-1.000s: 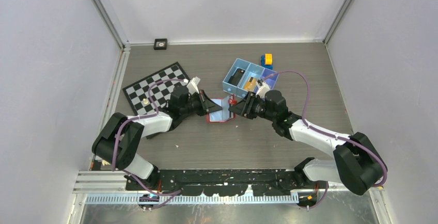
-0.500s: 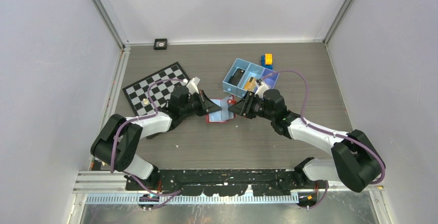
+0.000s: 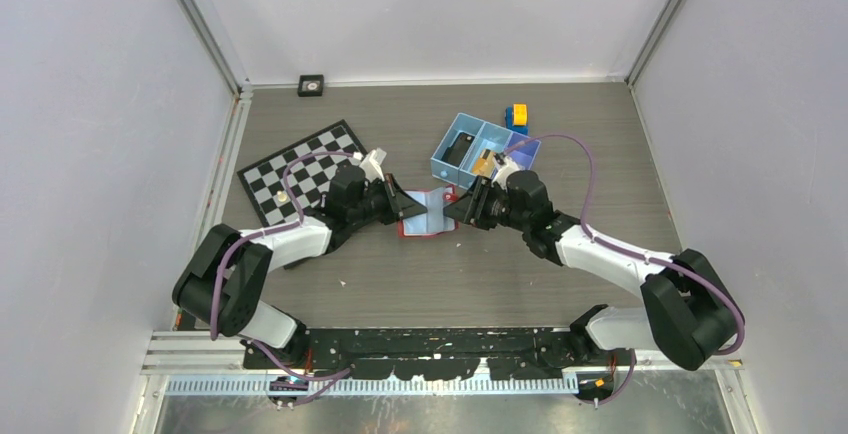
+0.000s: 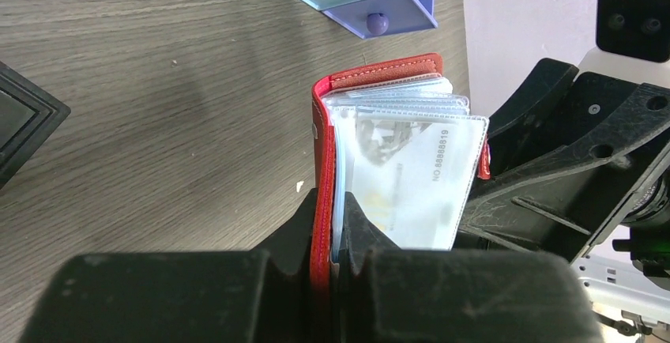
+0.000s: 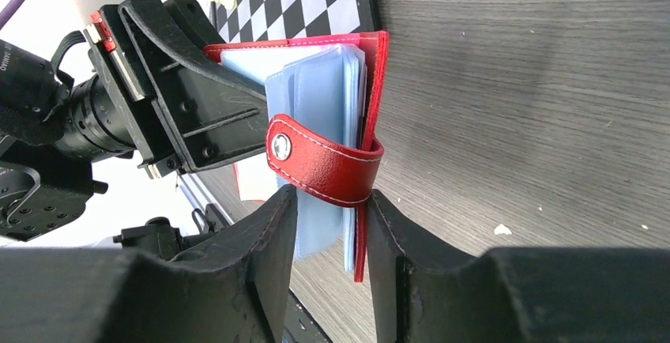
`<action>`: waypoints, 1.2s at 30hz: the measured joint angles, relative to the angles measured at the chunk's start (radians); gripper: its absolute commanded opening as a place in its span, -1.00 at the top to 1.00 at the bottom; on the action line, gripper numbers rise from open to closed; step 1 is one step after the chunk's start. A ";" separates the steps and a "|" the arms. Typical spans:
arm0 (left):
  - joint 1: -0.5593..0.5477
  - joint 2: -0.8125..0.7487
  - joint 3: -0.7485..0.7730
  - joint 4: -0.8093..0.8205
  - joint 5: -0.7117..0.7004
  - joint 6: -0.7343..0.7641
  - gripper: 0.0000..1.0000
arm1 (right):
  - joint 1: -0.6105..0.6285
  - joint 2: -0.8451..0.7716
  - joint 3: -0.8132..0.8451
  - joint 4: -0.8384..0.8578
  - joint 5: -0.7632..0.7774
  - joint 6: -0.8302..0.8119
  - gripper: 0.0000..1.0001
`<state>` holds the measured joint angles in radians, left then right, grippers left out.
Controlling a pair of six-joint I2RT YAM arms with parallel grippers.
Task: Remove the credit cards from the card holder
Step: Remove the credit card from the card holder.
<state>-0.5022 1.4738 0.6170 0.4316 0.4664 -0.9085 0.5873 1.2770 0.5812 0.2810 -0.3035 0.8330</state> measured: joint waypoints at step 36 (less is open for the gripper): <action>-0.032 0.024 0.018 0.032 0.039 -0.004 0.99 | 0.045 0.060 0.048 -0.064 0.020 -0.048 0.88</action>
<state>-0.5343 1.4975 0.6353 0.4641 0.5053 -0.9127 0.6327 1.3373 0.6289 0.2165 -0.2832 0.7853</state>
